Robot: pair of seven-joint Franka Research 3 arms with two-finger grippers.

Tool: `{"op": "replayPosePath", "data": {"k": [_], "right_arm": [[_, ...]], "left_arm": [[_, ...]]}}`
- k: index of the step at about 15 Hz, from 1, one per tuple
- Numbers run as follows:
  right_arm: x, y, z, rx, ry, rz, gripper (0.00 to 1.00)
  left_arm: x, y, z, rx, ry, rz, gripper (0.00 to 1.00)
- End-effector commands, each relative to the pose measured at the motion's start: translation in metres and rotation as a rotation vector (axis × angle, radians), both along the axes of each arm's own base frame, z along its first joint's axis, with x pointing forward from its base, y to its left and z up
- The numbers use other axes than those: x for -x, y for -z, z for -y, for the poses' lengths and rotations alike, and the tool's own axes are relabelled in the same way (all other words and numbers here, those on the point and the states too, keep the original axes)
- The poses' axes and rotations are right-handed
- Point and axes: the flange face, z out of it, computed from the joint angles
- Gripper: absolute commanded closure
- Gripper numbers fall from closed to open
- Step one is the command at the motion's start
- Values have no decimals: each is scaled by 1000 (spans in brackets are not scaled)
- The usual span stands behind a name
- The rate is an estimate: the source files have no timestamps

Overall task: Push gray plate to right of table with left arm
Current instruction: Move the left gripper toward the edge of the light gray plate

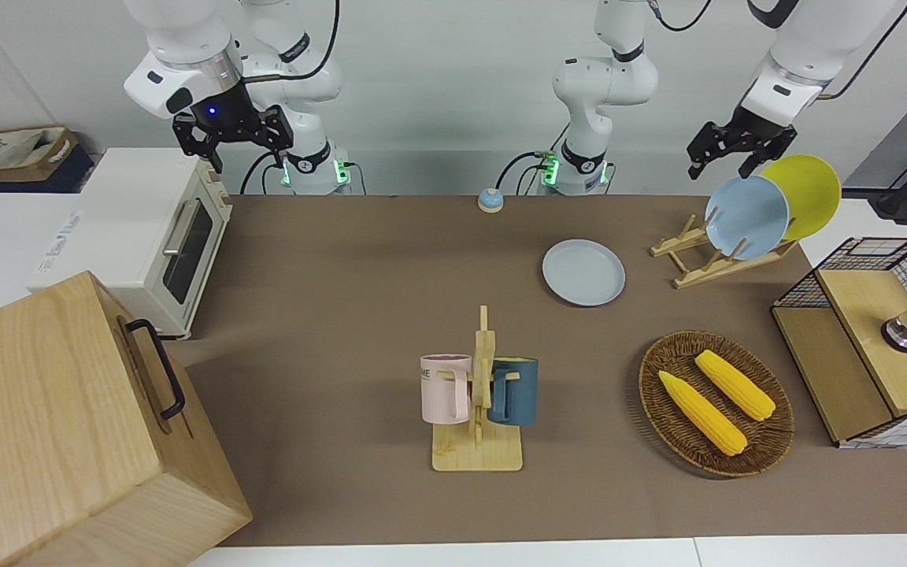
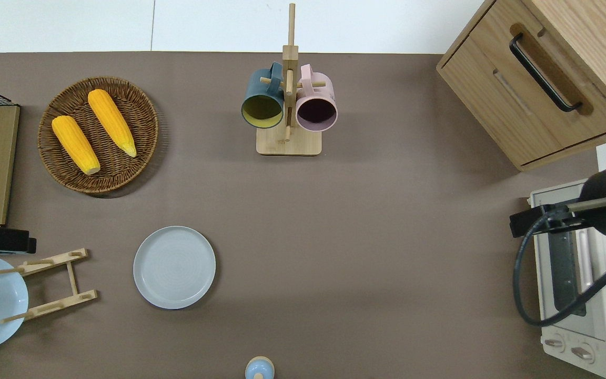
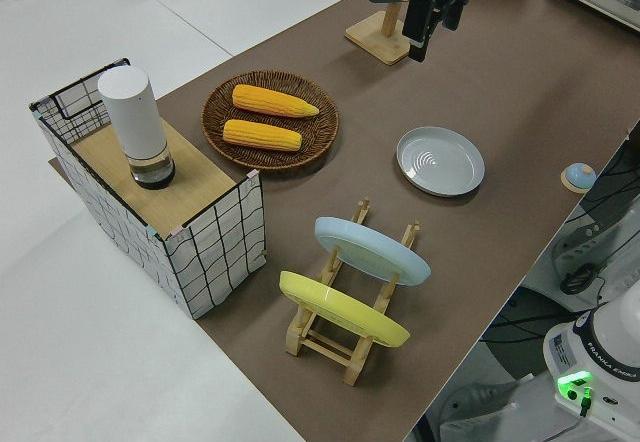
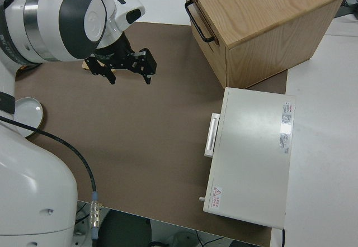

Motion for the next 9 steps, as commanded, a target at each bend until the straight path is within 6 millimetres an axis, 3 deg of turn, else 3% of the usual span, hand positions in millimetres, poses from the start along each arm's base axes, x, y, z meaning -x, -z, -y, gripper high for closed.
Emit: {"op": "replayPosePath", "data": {"k": [1, 6, 9], "right_arm": [[3, -4, 1, -2, 14, -4, 17], [3, -4, 2, -1, 17, -4, 17], [3, -4, 2, -1, 17, -4, 17]], "left_arm": [[22, 20, 16, -2, -29, 32, 7], [46, 87, 42, -7, -24, 75, 7], [63, 139, 50, -10, -31, 100, 7]]}}
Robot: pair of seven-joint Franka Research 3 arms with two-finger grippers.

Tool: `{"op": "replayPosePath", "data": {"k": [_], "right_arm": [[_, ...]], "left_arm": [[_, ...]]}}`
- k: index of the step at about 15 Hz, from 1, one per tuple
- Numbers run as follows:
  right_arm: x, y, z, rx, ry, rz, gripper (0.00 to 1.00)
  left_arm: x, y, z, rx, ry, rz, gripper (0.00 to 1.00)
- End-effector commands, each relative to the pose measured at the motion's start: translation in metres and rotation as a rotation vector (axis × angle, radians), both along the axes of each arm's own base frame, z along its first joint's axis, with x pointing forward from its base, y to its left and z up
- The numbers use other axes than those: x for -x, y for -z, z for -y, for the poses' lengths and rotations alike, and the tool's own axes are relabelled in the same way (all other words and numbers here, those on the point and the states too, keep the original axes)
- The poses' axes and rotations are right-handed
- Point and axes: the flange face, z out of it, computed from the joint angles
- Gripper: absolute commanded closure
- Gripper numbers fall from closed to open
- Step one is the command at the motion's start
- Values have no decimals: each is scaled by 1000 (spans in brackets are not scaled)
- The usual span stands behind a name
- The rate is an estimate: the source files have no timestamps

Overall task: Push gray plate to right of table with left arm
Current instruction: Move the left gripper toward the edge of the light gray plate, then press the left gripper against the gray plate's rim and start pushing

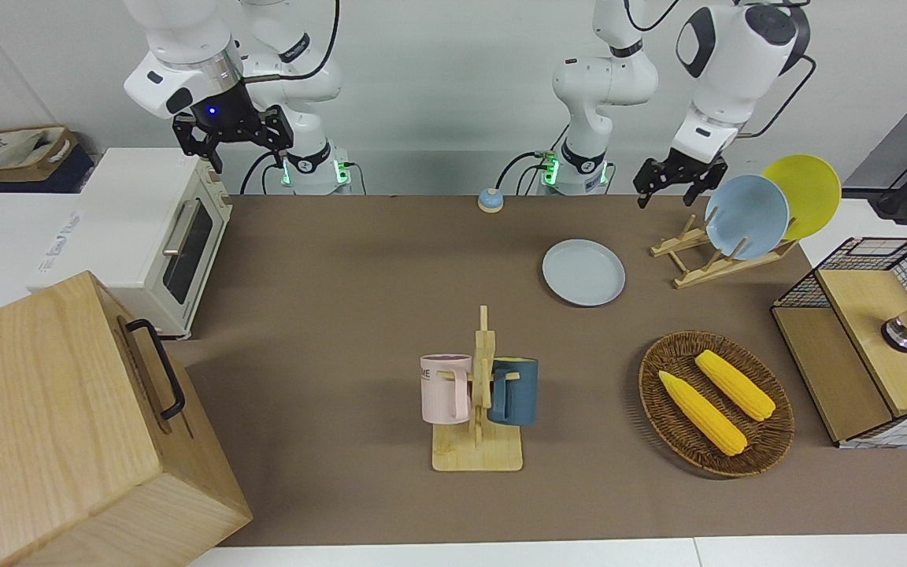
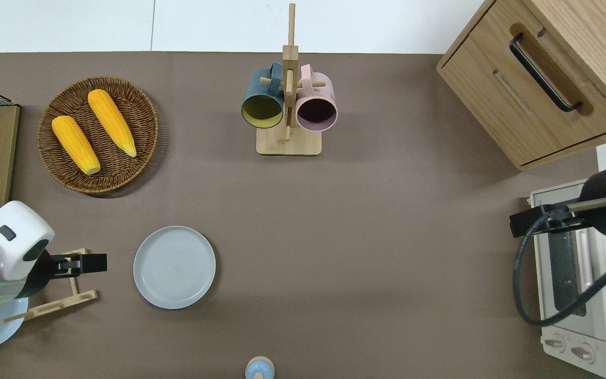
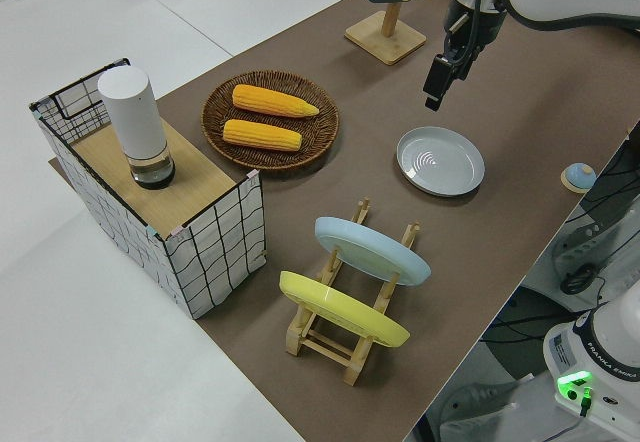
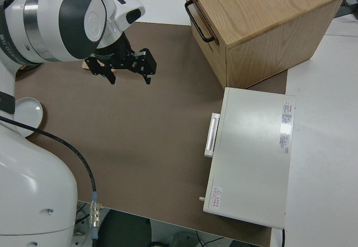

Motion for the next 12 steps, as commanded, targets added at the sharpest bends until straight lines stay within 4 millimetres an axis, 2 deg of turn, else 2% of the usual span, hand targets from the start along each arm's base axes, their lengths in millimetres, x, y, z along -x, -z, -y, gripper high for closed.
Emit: {"op": "replayPosePath", "data": {"k": [1, 4, 12], "right_arm": [[3, -4, 2, -1, 17, -4, 17], [3, -4, 1, -1, 15, -4, 17], [3, -4, 1, -1, 15, -4, 17]], "left_arm": [[28, 51, 7, 1, -9, 46, 7], [41, 105, 12, -1, 0, 100, 7], [31, 200, 20, -14, 12, 90, 9]]}}
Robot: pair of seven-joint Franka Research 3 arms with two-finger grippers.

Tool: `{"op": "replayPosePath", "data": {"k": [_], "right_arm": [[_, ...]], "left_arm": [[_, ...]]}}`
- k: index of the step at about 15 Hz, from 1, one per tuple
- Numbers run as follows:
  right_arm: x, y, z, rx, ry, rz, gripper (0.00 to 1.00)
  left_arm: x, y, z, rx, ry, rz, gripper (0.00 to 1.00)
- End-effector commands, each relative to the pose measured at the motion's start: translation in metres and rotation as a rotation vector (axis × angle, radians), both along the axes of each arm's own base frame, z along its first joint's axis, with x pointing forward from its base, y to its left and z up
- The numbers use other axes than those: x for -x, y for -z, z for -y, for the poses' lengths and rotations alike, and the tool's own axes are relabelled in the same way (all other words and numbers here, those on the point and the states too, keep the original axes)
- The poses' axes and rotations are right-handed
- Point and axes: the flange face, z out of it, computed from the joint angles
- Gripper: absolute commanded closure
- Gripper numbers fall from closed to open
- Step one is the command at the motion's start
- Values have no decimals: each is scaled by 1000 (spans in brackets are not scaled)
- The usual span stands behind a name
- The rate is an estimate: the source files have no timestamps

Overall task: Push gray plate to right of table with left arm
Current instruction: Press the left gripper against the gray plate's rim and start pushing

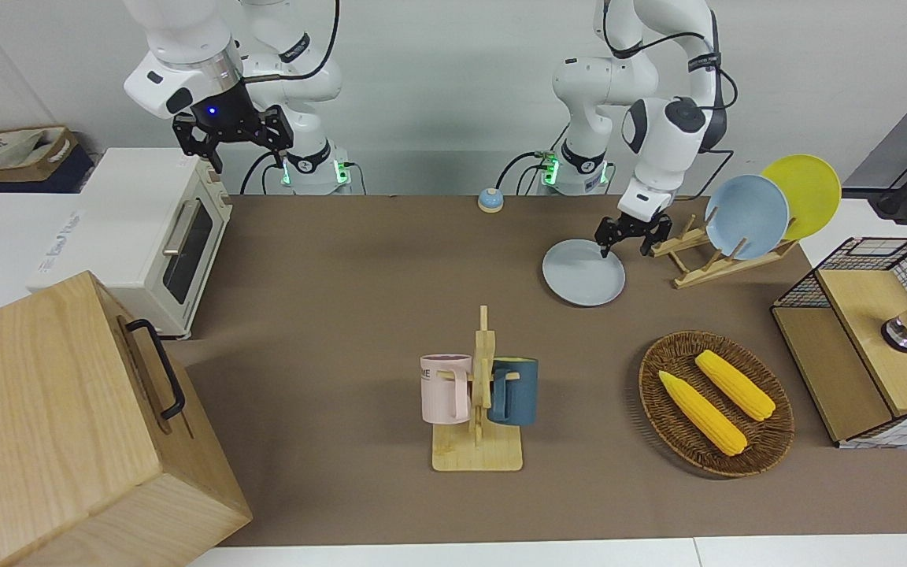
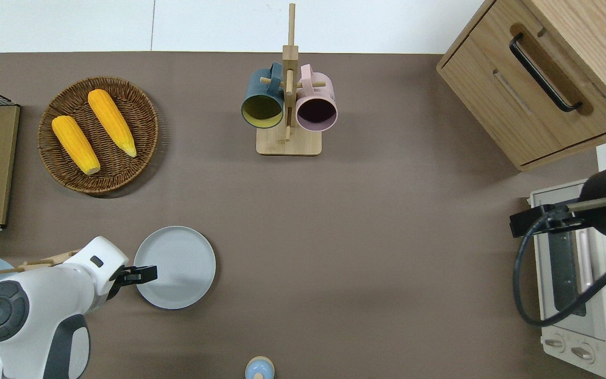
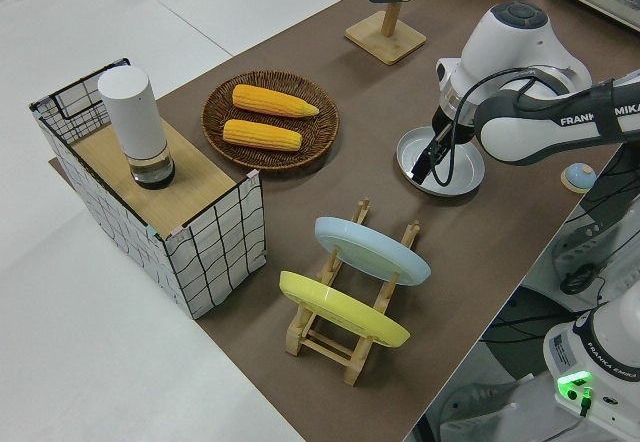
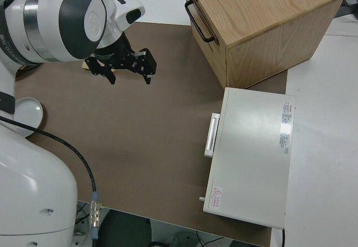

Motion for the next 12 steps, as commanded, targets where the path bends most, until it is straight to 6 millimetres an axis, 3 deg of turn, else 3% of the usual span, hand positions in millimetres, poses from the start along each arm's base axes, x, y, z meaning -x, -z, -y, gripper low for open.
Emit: {"op": "replayPosePath", "data": {"k": [1, 6, 8, 9, 11, 12], "right_arm": [[3, -4, 2, -1, 17, -4, 17], [3, -4, 1, -1, 15, -4, 17], [3, -4, 1, -1, 15, -4, 17], [3, -4, 2, -1, 17, -4, 17], [3, -4, 1, -1, 15, -4, 17], [3, -4, 2, -2, 15, -4, 17]], "left_arm": [[-1, 31, 6, -6, 0, -2, 9], [-4, 48, 4, -13, 7, -29, 19], [-4, 49, 3, -13, 11, -30, 109], [-4, 50, 3, -14, 10, -33, 225], [-4, 52, 2, -13, 6, -36, 709], [-4, 52, 1, -13, 4, -36, 888]]}}
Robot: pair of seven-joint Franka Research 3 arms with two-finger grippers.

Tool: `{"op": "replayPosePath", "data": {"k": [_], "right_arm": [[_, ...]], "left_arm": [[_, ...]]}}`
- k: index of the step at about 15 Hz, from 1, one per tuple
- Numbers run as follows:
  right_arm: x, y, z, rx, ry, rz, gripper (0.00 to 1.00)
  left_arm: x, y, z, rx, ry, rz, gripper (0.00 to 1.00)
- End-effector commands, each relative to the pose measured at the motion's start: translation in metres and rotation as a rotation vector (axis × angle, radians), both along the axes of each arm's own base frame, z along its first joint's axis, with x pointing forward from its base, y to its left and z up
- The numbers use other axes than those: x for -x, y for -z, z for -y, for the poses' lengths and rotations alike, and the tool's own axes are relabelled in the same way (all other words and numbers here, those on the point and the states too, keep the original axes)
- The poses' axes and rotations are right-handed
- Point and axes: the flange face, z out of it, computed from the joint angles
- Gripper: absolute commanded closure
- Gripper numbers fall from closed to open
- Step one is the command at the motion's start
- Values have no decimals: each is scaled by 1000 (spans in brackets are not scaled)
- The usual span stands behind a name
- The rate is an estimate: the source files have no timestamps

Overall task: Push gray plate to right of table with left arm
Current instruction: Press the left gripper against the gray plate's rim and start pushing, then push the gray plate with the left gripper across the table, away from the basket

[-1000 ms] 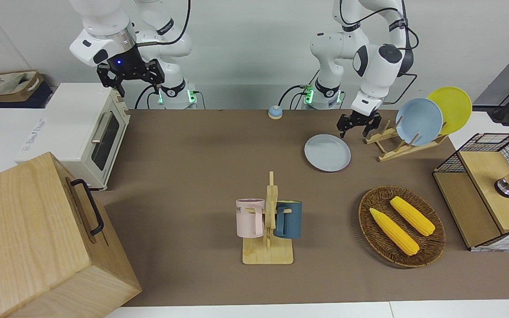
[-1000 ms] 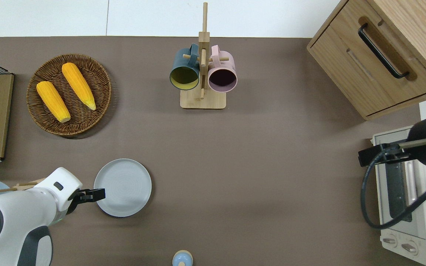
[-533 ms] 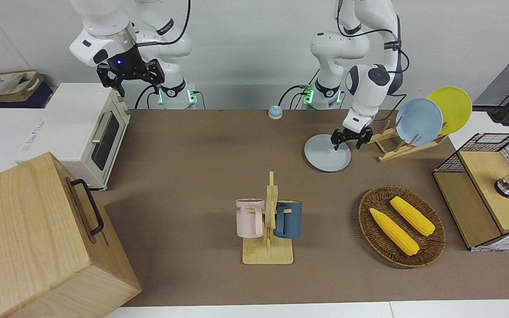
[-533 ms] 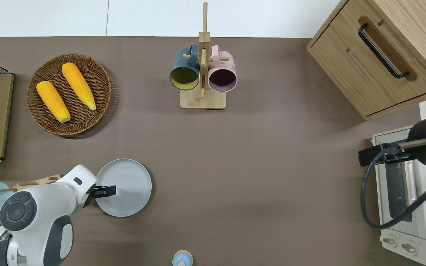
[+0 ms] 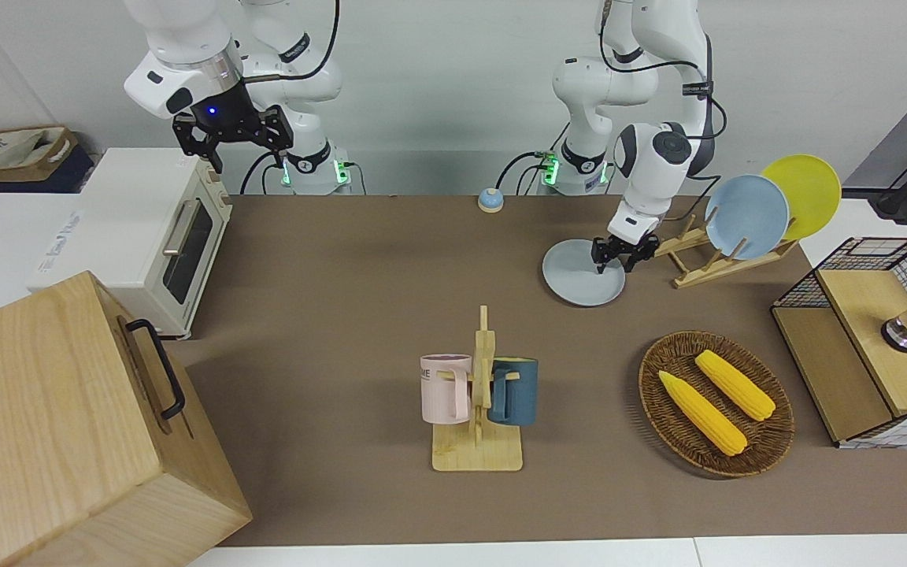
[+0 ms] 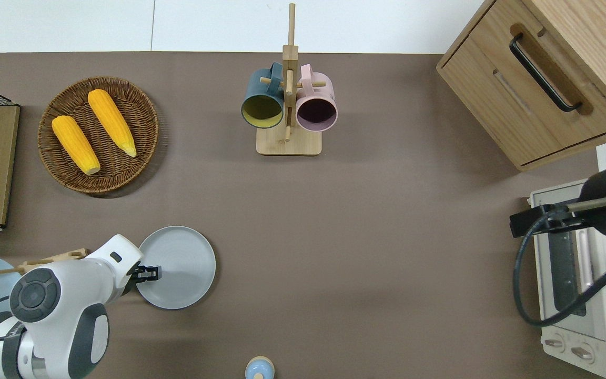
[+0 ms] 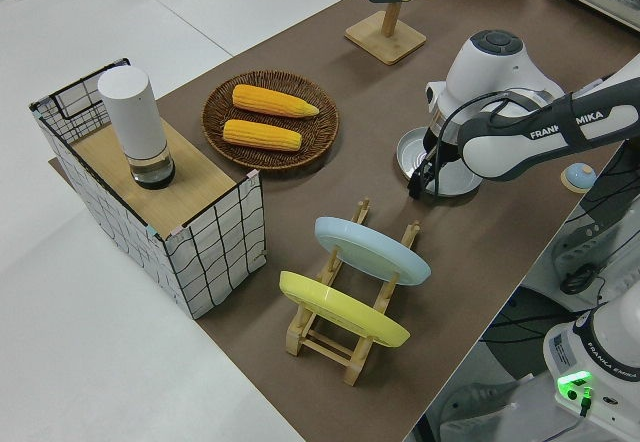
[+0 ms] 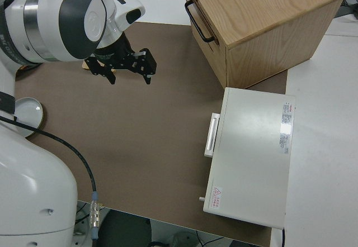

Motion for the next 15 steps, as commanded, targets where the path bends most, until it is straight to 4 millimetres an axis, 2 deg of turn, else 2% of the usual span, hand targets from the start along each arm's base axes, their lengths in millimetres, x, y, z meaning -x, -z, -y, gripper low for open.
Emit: {"op": "replayPosePath", "data": {"k": [1, 6, 9, 12, 15], "right_arm": [[3, -4, 1, -1, 15, -4, 17], [3, -4, 2, -1, 17, -4, 17], [3, -4, 2, -2, 15, -4, 17], [3, -4, 2, -2, 15, -4, 17], [3, -4, 1, -1, 15, -4, 17]], "left_arm": [[0, 2, -3, -3, -3, 12, 989], [-1, 8, 0, -3, -15, 1, 1000], [-1, 11, 10, 22, -29, -5, 1000], [0, 11, 51, 56, -75, -12, 1000], [2, 8, 114, 64, -144, -16, 1000]]}}
